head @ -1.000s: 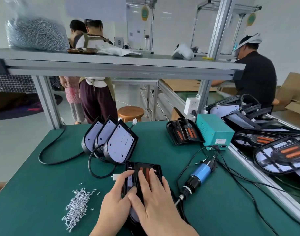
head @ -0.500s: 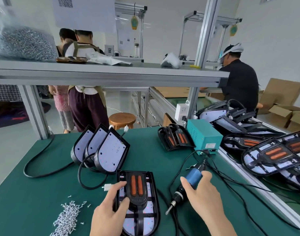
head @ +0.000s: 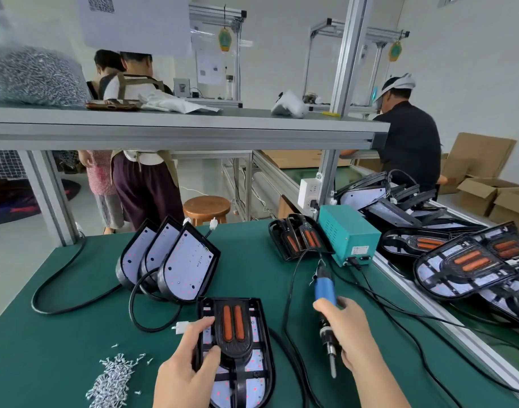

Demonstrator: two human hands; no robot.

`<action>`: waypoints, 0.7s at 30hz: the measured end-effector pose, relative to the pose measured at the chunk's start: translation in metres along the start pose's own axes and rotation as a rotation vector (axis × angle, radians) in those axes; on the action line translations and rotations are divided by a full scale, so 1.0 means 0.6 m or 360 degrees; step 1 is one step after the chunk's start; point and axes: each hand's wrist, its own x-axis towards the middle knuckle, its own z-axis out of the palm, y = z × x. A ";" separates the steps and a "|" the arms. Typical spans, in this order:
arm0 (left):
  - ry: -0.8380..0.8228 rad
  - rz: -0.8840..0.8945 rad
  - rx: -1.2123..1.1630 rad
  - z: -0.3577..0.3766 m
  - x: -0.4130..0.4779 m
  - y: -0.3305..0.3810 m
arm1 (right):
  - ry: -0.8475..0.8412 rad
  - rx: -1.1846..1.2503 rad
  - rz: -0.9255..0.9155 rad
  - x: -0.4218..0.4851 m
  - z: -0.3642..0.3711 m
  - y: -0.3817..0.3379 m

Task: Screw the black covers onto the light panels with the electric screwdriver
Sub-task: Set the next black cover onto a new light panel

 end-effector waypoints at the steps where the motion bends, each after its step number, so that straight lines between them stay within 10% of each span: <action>1: 0.0006 -0.0003 -0.0013 0.000 0.001 0.000 | -0.0063 0.0244 0.0042 0.003 -0.004 0.000; 6: -0.0009 0.0004 -0.0036 0.003 0.004 -0.007 | -0.0445 0.1193 0.0067 -0.015 0.002 -0.021; 14: -0.0032 0.0086 -0.0102 0.003 0.000 -0.018 | -0.1297 0.1616 0.0214 -0.059 0.089 -0.050; 21: -0.0007 0.0154 -0.0241 0.000 -0.006 -0.019 | -0.1112 0.1704 0.0187 -0.066 0.161 -0.045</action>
